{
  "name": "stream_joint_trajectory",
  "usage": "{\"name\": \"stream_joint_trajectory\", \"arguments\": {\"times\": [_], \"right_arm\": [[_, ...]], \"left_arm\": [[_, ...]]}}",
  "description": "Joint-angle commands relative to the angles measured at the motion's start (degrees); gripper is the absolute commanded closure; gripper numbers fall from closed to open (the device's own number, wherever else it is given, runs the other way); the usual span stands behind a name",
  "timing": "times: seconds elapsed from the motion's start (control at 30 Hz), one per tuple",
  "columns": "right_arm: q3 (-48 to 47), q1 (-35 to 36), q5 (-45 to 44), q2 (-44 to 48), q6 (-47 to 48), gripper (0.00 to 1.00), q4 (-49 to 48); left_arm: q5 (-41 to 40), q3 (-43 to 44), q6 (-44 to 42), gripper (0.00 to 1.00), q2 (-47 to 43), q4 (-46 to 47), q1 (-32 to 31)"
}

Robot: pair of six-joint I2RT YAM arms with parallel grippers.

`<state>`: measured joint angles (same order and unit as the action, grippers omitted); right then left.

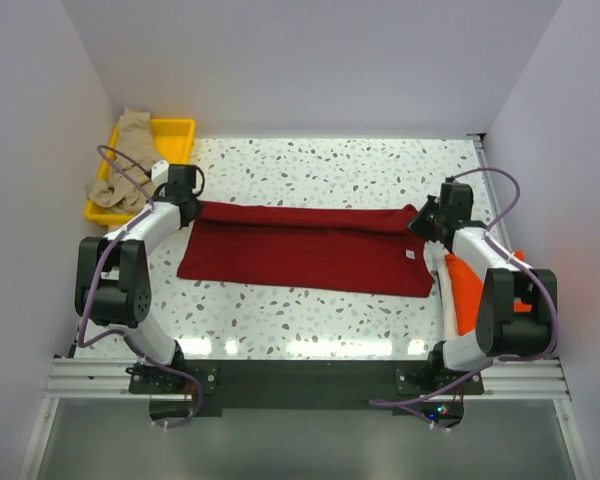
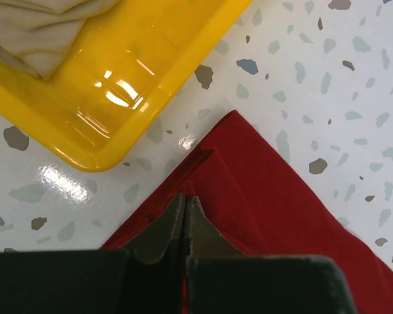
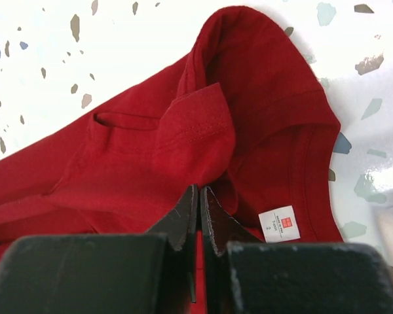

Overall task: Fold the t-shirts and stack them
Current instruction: Fold the tshirt

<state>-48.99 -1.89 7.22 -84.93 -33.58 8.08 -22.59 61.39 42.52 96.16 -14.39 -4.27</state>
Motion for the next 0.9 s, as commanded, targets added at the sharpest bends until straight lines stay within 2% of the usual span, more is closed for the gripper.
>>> {"name": "stream_joint_trajectory", "arguments": {"times": [0.0,0.37,0.8,0.87], "right_arm": [[1.4,-0.3,0.6,2.5,0.4,1.0,-2.4],[6.1,-0.2,3.2,3.0,-0.6,1.0,-4.3],[7.3,-0.2,3.1,3.3,-1.1,1.0,-3.4],[7.6,-0.3,3.0,3.3,-1.1,0.96,-3.5]], "left_arm": [[-0.7,-1.1,2.2,1.0,-3.0,1.8,0.8],[0.7,-5.7,5.5,1.0,-5.4,3.3,1.1],[2.0,-9.1,7.3,1.0,-6.8,4.5,1.8],[3.0,-9.5,7.4,1.0,-7.0,5.2,2.2]]}}
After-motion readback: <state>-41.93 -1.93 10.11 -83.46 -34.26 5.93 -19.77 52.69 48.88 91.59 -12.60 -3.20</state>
